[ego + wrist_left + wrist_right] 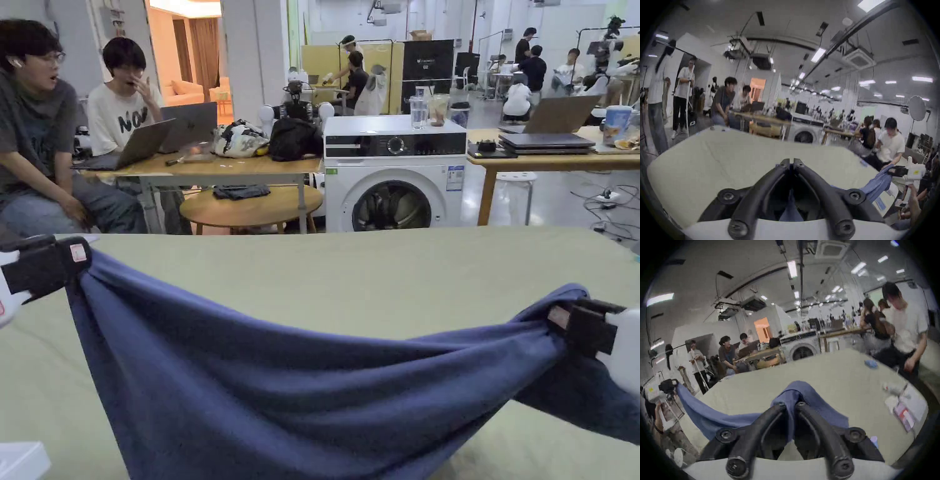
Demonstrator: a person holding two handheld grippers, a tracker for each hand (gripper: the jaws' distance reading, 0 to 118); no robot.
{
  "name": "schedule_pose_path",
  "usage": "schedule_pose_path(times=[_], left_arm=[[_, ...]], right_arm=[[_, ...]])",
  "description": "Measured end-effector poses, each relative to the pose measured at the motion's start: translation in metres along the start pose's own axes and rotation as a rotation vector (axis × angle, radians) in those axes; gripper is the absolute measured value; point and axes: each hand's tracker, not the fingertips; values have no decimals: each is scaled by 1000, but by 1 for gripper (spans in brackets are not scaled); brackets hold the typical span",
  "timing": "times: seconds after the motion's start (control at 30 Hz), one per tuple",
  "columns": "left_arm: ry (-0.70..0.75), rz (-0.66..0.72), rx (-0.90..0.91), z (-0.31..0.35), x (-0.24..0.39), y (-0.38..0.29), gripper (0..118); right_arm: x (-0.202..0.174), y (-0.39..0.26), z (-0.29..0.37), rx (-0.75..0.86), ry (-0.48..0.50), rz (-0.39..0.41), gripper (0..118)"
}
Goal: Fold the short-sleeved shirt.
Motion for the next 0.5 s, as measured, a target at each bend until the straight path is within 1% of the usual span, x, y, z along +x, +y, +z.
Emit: schedule_pose_path(times=[0.03, 0.1, 0.17, 0.33, 0.4, 0.5], left_arm=[[-8, 18, 43, 3, 1, 9, 0], [-1, -3, 61, 0, 2, 26, 0], [24, -29, 100, -6, 5, 46, 0], [30, -10, 143, -31, 8, 86, 0], [65, -48, 147, -47, 12, 102, 0], [73, -46, 143, -73, 13, 124, 0]], right_arm=[[-4, 12, 0, 29, 0, 12, 3], [-11, 35, 0, 68, -3, 49, 3], [-15, 59, -6, 99, -4, 60, 3], [-19, 110, -26, 136, -5, 60, 3], [-22, 130, -36, 156, 15, 64, 3], [-30, 163, -59, 176, -7, 90, 3]])
